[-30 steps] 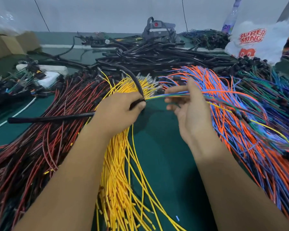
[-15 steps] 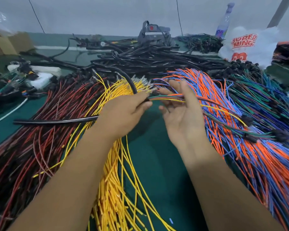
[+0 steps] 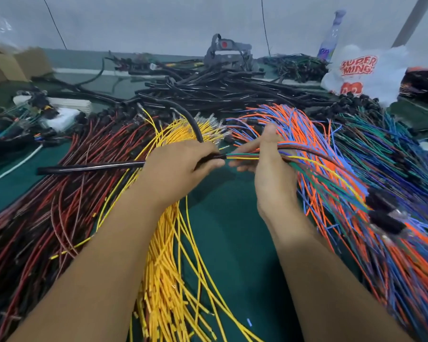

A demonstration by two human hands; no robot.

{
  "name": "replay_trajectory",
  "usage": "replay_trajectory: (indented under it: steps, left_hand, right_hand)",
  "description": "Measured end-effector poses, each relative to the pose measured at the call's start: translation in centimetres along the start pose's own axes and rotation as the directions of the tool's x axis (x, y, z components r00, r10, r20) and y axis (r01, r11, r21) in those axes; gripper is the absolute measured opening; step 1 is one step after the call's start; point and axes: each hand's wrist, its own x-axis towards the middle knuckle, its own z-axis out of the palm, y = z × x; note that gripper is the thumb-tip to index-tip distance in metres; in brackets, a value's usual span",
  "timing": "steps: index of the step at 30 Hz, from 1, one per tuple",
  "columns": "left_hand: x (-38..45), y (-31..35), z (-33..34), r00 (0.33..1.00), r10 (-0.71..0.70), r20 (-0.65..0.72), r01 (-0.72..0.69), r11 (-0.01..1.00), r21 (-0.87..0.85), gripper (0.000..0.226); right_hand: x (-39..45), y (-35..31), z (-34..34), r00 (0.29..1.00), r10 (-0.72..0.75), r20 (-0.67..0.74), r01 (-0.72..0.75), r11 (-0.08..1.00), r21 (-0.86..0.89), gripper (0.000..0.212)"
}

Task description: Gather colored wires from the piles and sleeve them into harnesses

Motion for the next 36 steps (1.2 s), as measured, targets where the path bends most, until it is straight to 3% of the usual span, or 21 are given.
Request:
replay_trajectory:
  steps: [4, 6, 8, 10, 13, 15, 17, 19, 21, 28, 31, 36]
  left_hand:
    - [0.1, 1.2, 0.0, 1.000, 0.025, -0.001, -0.025, 1.000, -0.015, 0.044]
    - [0.0, 1.5, -0.1, 1.000, -0.003, -0.023, 0.002, 0.999, -0.041, 0.050]
    - [0.0, 1.4, -0.1, 0.996, -0.065, -0.055, 0.060, 0.995, -0.084, 0.046]
    - [0.1, 1.2, 0.0, 0.990, -0.127, -0.059, 0.119, 0.986, -0.121, 0.045]
    - [0.1, 0.8, 0.1, 0.987, -0.152, -0.053, 0.146, 0.982, -0.117, 0.056]
    - [0.0, 0.5, 0.1, 0.993, -0.114, -0.038, 0.110, 0.989, -0.101, 0.058]
    - [0.0, 0.2, 0.1, 0.998, -0.059, -0.018, 0.057, 0.995, -0.082, 0.058]
    - [0.0, 0.1, 0.0, 1.000, -0.026, -0.010, 0.025, 0.998, -0.064, 0.060]
    - [0.0, 0.3, 0.0, 1.000, -0.009, -0.016, 0.007, 0.998, -0.069, 0.060]
    - [0.1, 1.8, -0.3, 0.999, 0.043, -0.019, -0.043, 0.998, -0.041, 0.052]
    - [0.1, 1.9, -0.2, 0.998, 0.042, -0.036, -0.043, 0.999, -0.031, 0.039]
    - [0.1, 1.6, -0.2, 0.998, 0.045, -0.036, -0.046, 0.998, -0.053, 0.052]
  right_hand:
    - [0.0, -0.1, 0.7, 0.992, 0.111, 0.057, -0.114, 0.992, 0.053, 0.058]
    - [0.1, -0.3, 0.8, 0.979, 0.137, 0.150, -0.160, 0.975, 0.152, 0.046]
    - [0.0, -0.6, 0.6, 0.948, 0.166, 0.270, -0.258, 0.899, 0.355, 0.028]
    - [-0.2, -1.0, 0.5, 0.914, 0.187, 0.360, -0.368, 0.754, 0.544, 0.026]
    - [-0.4, -1.2, 0.6, 0.934, 0.190, 0.303, -0.347, 0.690, 0.636, 0.024]
    - [-0.3, -1.0, 0.7, 0.977, 0.187, 0.106, -0.215, 0.817, 0.535, 0.029]
    - [-0.2, -1.0, 0.7, 0.991, 0.103, -0.080, -0.070, 0.938, 0.340, 0.048]
    - [-0.1, -1.0, 0.5, 0.991, -0.012, -0.133, 0.037, 0.980, 0.193, 0.050]
    - [0.0, -1.1, 0.2, 0.987, -0.085, -0.140, 0.101, 0.989, 0.111, 0.045]
    - [0.0, -0.7, 0.7, 0.992, -0.096, -0.084, 0.098, 0.995, 0.017, 0.042]
    - [-0.1, -0.7, 0.9, 0.998, -0.058, -0.015, 0.059, 0.995, 0.086, 0.037]
    - [-0.1, -0.5, 1.1, 0.992, -0.040, 0.123, 0.017, 0.983, 0.181, 0.039]
